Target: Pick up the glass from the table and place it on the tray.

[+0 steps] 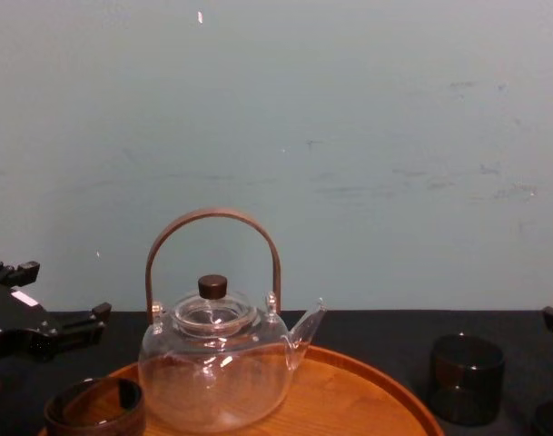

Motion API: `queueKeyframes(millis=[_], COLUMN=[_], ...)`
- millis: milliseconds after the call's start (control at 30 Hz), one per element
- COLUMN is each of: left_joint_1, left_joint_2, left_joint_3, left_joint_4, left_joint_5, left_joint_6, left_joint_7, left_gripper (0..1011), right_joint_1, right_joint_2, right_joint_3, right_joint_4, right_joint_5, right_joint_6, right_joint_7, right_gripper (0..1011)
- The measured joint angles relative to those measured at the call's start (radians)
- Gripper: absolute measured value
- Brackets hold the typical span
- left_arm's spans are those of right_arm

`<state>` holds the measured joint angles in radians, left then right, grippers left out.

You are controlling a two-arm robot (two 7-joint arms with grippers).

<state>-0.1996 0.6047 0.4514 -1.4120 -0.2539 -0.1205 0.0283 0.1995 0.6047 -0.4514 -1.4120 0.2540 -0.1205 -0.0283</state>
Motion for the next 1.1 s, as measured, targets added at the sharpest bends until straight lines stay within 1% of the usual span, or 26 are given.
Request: queueKeyframes(millis=[1100], left_joint_1=[0.000], left_joint_2=[0.000], left_joint_3=[0.000], left_joint_4=[0.000], left_joint_5=[0.000], left_joint_6=[0.000], left_joint_7=[0.000], left_gripper=[1001], right_joint_1=[0.000], right_joint_2=[0.000], right_joint_3=[0.000], right_joint_4=[0.000], right_joint_5=[0.000], right_joint_6=[0.000], right_joint_7=[0.000], right_gripper=[1002])
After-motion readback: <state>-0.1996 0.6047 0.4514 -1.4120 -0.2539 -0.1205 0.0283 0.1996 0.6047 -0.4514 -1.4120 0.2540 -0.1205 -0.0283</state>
